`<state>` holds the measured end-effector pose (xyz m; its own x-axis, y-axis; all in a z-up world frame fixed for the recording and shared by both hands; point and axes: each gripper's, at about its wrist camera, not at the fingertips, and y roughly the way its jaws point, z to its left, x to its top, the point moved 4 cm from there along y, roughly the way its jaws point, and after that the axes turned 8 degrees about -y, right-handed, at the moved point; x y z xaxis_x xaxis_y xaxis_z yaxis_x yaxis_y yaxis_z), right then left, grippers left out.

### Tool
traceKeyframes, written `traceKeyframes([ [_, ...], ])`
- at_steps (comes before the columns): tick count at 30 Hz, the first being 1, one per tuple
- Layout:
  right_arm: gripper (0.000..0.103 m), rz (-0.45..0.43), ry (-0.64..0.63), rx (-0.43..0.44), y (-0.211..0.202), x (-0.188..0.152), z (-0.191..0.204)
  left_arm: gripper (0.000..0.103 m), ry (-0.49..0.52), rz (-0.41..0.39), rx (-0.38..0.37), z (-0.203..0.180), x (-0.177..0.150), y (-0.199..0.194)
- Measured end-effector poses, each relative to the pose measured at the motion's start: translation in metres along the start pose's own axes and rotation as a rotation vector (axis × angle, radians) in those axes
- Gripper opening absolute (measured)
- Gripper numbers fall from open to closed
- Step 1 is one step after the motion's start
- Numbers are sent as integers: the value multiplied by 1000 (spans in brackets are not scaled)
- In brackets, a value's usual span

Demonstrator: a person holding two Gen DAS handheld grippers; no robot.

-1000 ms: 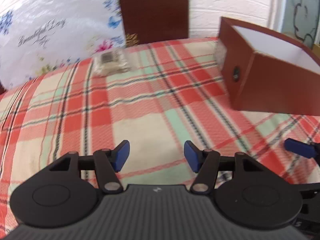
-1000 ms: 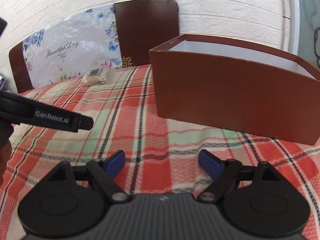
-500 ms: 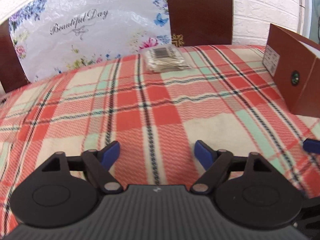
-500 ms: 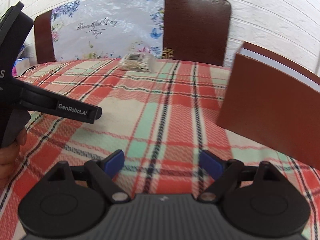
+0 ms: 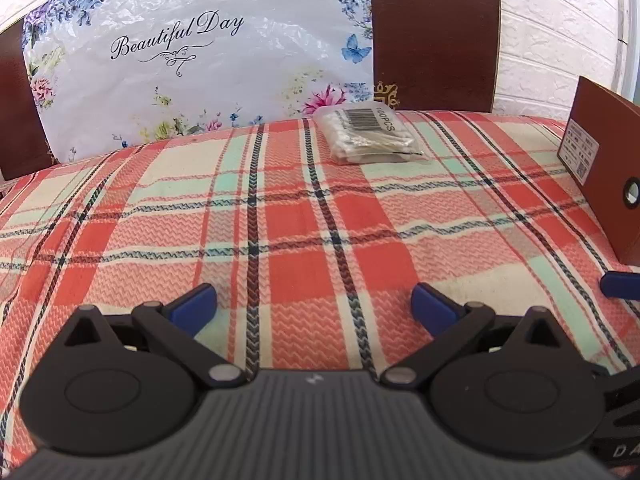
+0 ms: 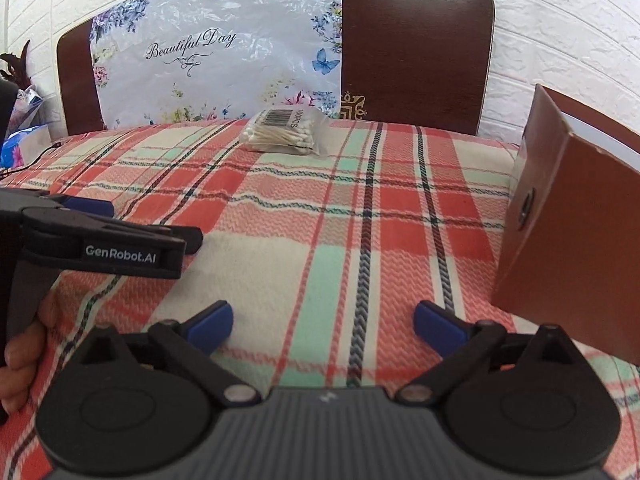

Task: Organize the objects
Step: 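Move back and grasp the cotton swab bag with the right tool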

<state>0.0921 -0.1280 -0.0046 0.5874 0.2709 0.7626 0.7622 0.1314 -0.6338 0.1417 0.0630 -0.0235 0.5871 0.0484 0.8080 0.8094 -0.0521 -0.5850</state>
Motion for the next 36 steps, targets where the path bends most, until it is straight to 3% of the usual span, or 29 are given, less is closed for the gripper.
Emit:
traceKeyframes([
  [23,102,-14,18,-12,11,7,-2,103,-29,-13,-8,7,6,5],
  [31,103,-10,20,-6,22,17,-2,103,-231,-69,39,39,12,-2],
  [36,102,-27,4,21,51,45,0,103,-270,-93,57,44,12,-4],
])
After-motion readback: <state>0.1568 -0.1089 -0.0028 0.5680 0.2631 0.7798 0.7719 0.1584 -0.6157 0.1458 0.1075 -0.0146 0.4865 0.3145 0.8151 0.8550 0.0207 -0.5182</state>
